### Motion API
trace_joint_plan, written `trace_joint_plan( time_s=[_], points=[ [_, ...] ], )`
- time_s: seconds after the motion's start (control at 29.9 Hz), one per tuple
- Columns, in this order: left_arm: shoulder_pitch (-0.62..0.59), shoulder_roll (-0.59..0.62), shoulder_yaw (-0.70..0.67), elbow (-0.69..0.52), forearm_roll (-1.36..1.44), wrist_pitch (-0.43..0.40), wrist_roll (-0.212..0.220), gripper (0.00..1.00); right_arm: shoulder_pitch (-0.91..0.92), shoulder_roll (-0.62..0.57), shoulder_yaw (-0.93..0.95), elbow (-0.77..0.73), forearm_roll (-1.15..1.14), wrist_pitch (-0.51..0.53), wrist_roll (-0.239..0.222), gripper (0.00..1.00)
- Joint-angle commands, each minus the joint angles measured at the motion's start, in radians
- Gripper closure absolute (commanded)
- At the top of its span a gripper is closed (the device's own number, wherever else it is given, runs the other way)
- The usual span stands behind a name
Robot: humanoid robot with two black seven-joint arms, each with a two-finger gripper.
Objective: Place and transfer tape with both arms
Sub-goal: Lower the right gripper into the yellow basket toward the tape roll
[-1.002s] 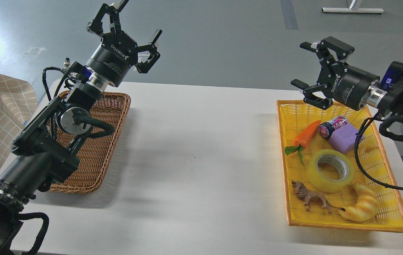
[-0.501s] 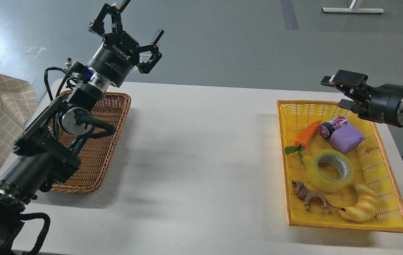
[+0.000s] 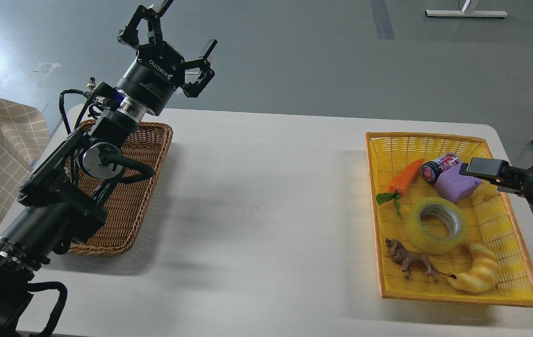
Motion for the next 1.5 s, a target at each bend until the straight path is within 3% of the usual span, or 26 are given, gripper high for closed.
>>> trace_joint_plan(
  time_s=[0.0, 0.8, 1.47],
  points=[
    [0.0, 0.0, -0.001, 0.0, -0.001, 0.0, 0.0, 0.02, -0.002, 0.009, -0.017, -0.002, -0.136, 0.0, 0.0, 0.02],
    [-0.001, 0.0, -0.004, 0.002, -0.001, 0.0, 0.0, 0.02, -0.079, 0.108, -0.05, -0.012, -0.365, 0.0, -0.002, 0.07],
    [0.0, 0.0, -0.004, 0.005, -0.001, 0.0, 0.0, 0.02, -0.112, 0.167, -0.077, -0.047, -0.402, 0.0, -0.009, 0.34]
  ],
)
